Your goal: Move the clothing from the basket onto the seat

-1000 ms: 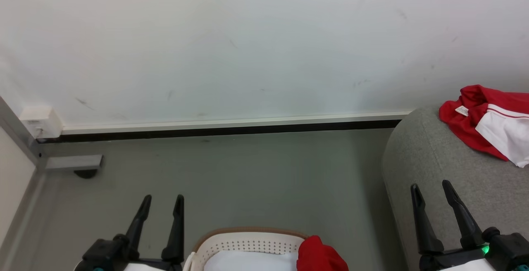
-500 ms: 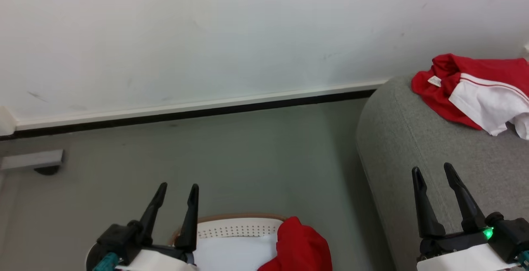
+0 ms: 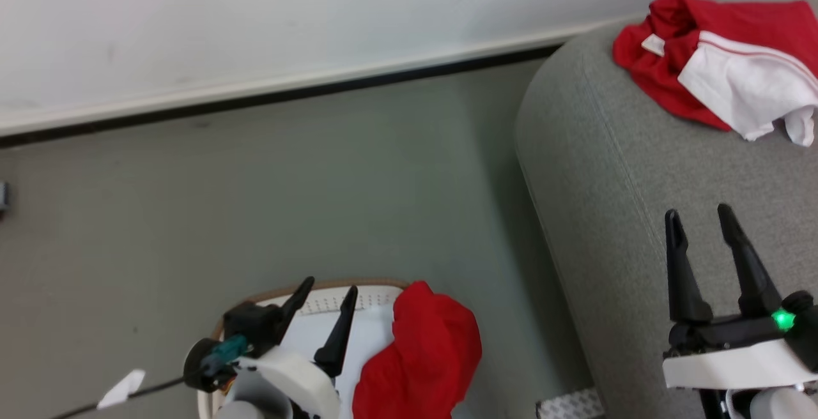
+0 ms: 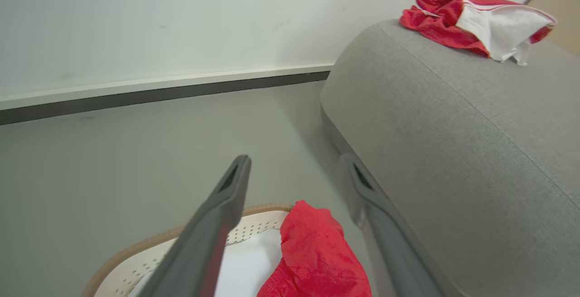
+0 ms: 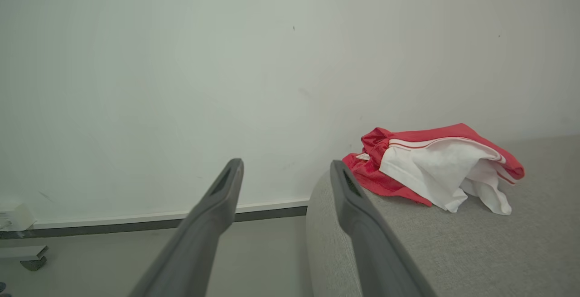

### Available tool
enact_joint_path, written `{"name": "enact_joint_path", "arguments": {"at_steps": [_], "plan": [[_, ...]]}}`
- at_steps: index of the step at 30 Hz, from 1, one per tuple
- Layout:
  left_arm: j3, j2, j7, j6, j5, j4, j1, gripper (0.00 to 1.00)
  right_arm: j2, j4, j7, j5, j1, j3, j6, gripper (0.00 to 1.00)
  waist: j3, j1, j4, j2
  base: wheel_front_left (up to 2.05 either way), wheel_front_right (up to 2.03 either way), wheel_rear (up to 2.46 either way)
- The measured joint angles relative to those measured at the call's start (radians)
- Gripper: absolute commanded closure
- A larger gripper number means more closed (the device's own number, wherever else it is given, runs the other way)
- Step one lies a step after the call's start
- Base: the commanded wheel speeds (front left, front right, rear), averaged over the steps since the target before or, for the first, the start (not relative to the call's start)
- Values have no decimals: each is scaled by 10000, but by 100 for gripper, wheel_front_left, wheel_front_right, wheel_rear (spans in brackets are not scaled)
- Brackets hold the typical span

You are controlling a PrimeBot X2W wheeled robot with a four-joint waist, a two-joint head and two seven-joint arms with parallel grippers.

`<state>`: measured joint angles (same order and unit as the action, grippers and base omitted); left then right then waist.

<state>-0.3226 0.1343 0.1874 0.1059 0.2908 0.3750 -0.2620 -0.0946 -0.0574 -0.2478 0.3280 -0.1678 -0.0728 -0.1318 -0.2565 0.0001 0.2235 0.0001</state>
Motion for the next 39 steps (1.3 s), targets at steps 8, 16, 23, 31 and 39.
{"name": "enact_joint_path", "arguments": {"at_steps": [8, 16, 23, 31, 39], "plan": [[-890, 69, -1091, 182, 244, 2125, -1363, 0, -48, 593, -105, 65, -679, 184, 0, 0, -1196, 1, 271, 0, 0, 0, 0], [-1572, 280, -1567, 228, 347, 4100, -2799, 0, -2, 1916, -150, 111, -1289, 454, 0, 0, -2519, 1, 476, 0, 0, 0, 0], [-2445, 401, -1737, 232, 554, 5645, -4030, 0, 182, 2834, -167, 150, -1810, 573, 0, 0, -3713, 1, 636, 0, 0, 0, 0], [-3503, 403, -1879, 247, 1116, 6876, -4971, 0, 341, 3530, -169, 148, -2057, 936, 0, 0, -4924, 0, 822, -1, 0, 0, 0], [-4508, 326, -2057, 245, 1569, 7595, -5389, 0, 395, 3777, -169, 105, -1983, 1227, 0, 0, -5642, 0, 1073, 0, 0, 0, 0]]}}
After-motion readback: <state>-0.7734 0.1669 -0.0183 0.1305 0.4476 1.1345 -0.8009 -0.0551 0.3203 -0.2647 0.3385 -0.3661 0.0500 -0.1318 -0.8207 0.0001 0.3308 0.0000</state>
